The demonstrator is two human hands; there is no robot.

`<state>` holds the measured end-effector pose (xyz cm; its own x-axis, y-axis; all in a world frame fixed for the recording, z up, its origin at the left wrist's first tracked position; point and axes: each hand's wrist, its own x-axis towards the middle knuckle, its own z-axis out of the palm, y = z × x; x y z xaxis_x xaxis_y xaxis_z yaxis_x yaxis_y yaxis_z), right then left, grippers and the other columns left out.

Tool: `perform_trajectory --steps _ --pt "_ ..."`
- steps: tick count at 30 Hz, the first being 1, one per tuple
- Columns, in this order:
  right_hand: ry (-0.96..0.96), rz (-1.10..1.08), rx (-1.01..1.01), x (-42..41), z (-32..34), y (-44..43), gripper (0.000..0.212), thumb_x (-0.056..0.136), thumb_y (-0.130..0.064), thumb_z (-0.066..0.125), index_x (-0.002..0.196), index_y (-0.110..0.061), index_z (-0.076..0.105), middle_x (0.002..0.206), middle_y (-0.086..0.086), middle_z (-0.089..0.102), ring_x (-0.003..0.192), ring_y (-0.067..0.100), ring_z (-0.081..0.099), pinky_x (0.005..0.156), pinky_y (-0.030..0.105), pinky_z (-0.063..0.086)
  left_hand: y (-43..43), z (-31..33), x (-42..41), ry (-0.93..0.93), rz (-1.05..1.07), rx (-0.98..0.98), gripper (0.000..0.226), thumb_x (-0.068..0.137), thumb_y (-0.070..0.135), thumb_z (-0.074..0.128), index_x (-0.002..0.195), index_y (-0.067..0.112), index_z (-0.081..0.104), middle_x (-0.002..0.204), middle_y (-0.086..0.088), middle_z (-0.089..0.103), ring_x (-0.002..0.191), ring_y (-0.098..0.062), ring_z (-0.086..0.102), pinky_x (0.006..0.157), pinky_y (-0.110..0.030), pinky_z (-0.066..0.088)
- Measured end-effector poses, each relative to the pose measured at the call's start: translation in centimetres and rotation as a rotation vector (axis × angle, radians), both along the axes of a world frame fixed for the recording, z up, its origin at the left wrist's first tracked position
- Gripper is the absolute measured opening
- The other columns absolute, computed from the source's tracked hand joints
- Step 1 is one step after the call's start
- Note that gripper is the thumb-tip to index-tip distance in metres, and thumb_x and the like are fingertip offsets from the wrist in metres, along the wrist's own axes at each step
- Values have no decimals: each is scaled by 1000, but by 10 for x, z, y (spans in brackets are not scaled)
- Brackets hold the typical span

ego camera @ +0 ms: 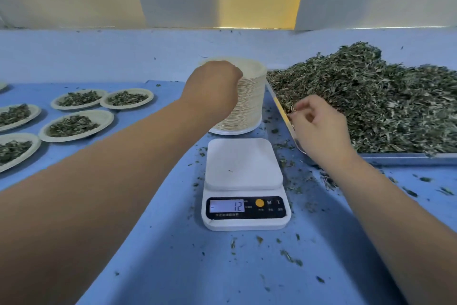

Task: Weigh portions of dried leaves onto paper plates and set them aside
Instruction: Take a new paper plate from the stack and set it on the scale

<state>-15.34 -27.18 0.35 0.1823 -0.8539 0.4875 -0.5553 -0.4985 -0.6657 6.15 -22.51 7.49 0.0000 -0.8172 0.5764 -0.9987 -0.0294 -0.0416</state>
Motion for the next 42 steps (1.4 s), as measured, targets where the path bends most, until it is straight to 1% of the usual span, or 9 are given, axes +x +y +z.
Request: perform_trajectory --steps 3,8,19,25,29,34,38,40,42 --pt "478 -103 -62 -12 -15 -12 30 102 -45 43 116 -21 54 79 -1 63 64 19 58 54 33 46 -4 1 1 -109 30 17 18 82 -4 46 78 13 52 76 -2 45 78 -29 46 62 -35 33" --pt "697 -95 80 -8 -17 -11 43 102 -57 32 109 -20 52 78 1 58 65 20 55 55 34 44 -8 7 2 -235 73 87 21 76 -7 47 79 14 47 66 -1 34 74 -30 43 60 -35 31" --pt "627 -133 10 -10 -23 -11 40 99 -55 36 85 -22 54 67 -1 57 56 19 54 48 26 34 -9 23 5 -580 70 212 18 77 -8 47 87 7 53 66 -6 36 53 -23 37 47 -28 21" --pt "635 -132 5 -10 -24 -13 40 97 -55 35 87 -21 54 68 0 58 57 20 55 49 27 38 -7 34 0 -692 70 292 12 78 -5 50 81 6 51 63 -7 34 49 -20 32 44 -26 19" --pt "620 -130 -21 -10 -26 -13 41 97 -55 35 86 -21 55 67 0 58 56 21 55 48 26 37 -12 34 -5 -752 61 298 21 81 -1 50 101 7 52 63 -4 35 50 -19 30 42 -27 17" --pt "599 -112 -44 -11 -28 -15 40 97 -53 36 83 -21 55 69 1 58 70 24 56 51 28 38 -19 25 -4 -681 12 221 40 82 -5 52 121 3 47 79 -6 37 53 -21 31 46 -33 23" --pt "642 -157 -145 -10 -27 -12 43 97 -54 32 89 -19 56 79 -1 57 102 30 50 83 44 41 -20 23 -7 -561 27 65 28 77 -4 55 102 7 48 84 -9 45 74 -26 36 56 -37 29" --pt "703 -179 -90 -10 -25 -11 51 97 -58 27 101 -17 58 92 4 62 106 32 52 90 48 40 -18 25 -7 -337 75 -88 23 71 -5 52 87 11 45 85 -11 53 76 -28 38 60 -38 31" --pt "711 -145 17 -10 -24 -13 57 98 -62 24 103 -16 58 89 4 61 90 30 58 80 44 48 -13 25 -6 13 105 -249 22 69 -3 46 84 13 50 86 -11 57 80 -31 45 64 -37 35"
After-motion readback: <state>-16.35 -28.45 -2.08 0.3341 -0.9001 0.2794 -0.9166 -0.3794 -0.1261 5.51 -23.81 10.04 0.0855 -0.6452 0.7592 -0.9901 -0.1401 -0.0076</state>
